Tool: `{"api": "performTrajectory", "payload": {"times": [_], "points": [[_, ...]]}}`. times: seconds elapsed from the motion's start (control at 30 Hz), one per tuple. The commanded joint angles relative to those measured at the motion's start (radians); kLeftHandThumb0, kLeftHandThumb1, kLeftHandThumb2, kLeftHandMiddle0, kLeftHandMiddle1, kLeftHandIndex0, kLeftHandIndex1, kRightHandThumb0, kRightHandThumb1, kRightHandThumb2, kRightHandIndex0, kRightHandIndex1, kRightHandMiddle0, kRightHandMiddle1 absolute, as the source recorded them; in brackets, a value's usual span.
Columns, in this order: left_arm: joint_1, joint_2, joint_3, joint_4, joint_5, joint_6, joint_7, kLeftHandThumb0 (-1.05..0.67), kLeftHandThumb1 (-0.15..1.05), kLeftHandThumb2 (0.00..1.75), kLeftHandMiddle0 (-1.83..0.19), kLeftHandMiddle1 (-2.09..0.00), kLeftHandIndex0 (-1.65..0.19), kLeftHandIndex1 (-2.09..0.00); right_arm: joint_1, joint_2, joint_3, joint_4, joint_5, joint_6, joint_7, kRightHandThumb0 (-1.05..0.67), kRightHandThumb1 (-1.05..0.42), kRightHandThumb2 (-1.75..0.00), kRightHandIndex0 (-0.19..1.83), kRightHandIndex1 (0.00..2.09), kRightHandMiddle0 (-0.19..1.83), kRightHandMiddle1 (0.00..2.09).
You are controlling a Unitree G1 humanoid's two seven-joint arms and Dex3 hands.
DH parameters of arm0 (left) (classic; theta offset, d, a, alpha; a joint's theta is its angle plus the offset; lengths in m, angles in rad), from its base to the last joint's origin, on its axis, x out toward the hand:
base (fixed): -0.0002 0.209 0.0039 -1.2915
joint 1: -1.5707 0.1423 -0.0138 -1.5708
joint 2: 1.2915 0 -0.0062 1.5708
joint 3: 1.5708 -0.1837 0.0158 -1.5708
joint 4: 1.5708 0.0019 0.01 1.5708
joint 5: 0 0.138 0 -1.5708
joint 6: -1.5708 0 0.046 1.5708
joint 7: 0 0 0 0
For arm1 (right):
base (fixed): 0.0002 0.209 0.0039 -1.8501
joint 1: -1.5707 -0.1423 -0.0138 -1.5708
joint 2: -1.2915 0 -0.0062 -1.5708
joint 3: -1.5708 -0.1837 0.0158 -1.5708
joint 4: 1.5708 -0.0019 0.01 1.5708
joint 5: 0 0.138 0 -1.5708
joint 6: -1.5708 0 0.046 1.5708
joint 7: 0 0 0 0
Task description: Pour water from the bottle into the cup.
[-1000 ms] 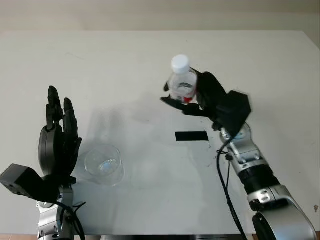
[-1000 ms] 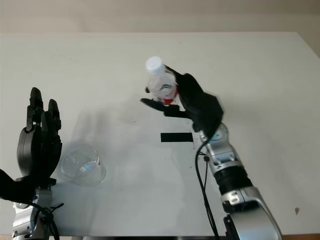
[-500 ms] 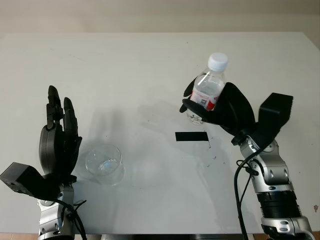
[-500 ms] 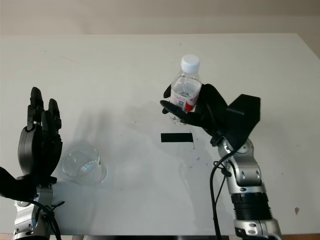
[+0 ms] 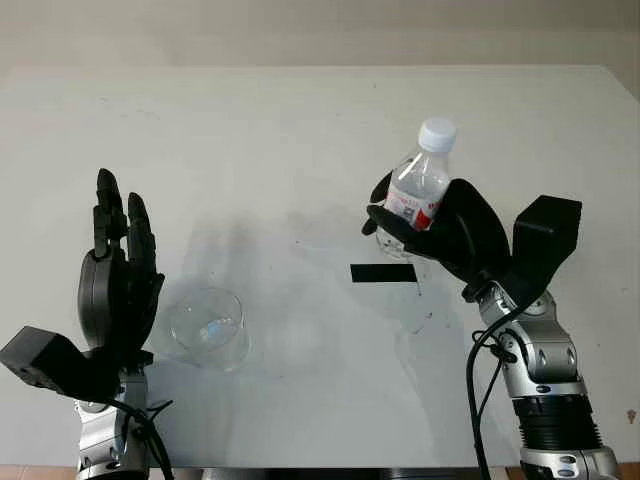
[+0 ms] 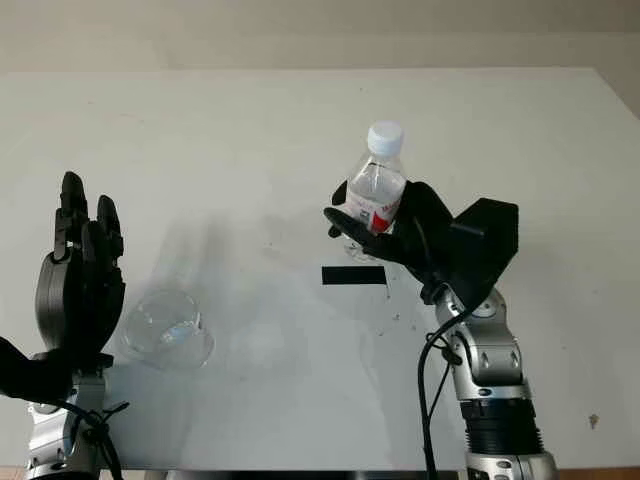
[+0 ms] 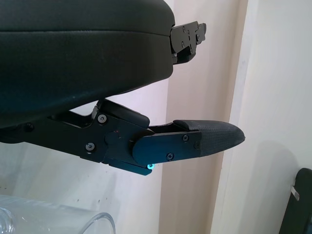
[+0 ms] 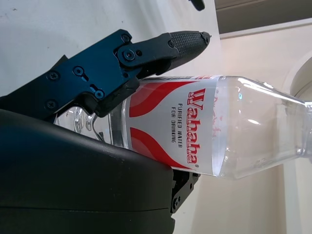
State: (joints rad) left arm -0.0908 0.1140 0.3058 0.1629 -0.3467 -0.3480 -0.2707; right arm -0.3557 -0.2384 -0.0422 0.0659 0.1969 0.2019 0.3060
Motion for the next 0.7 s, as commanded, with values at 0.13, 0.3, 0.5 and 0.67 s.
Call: {"api": "performTrajectory", "payload": {"times": [0.13, 0.3, 0.5, 0.67], "points": [[0.060, -0.019, -0.006, 0.001, 0.006, 0.010, 0.015, -0.78, 1.05, 0.49, 0.19, -0.02, 0.19, 0.00, 0.022, 0.003, 0.027, 0.031, -0.035, 0.004, 0.014, -0.49, -1.05, -0.39, 1.14, 2.09, 0.89, 2.09], [0.067, -0.021, -0.007, -0.007, -0.003, 0.016, 0.010, -0.78, 1.05, 0.48, 0.19, -0.02, 0.19, 0.00, 0.046, 0.013, 0.049, 0.090, -0.073, -0.107, 0.028, -0.49, -1.05, -0.38, 1.10, 2.09, 0.84, 2.09], [0.067, -0.017, -0.010, -0.012, 0.003, 0.020, 0.012, -0.78, 1.05, 0.48, 0.19, -0.02, 0.19, 0.00, 0.044, 0.030, 0.067, 0.174, -0.104, -0.181, 0.035, -0.51, -1.05, -0.39, 1.04, 2.09, 0.74, 2.09], [0.069, -0.013, -0.008, -0.021, 0.007, 0.027, 0.020, -0.79, 1.05, 0.47, 0.19, -0.03, 0.19, 0.00, 0.049, 0.053, 0.071, 0.214, -0.121, -0.228, 0.022, -0.50, -1.05, -0.39, 1.04, 2.09, 0.74, 2.09]]}}
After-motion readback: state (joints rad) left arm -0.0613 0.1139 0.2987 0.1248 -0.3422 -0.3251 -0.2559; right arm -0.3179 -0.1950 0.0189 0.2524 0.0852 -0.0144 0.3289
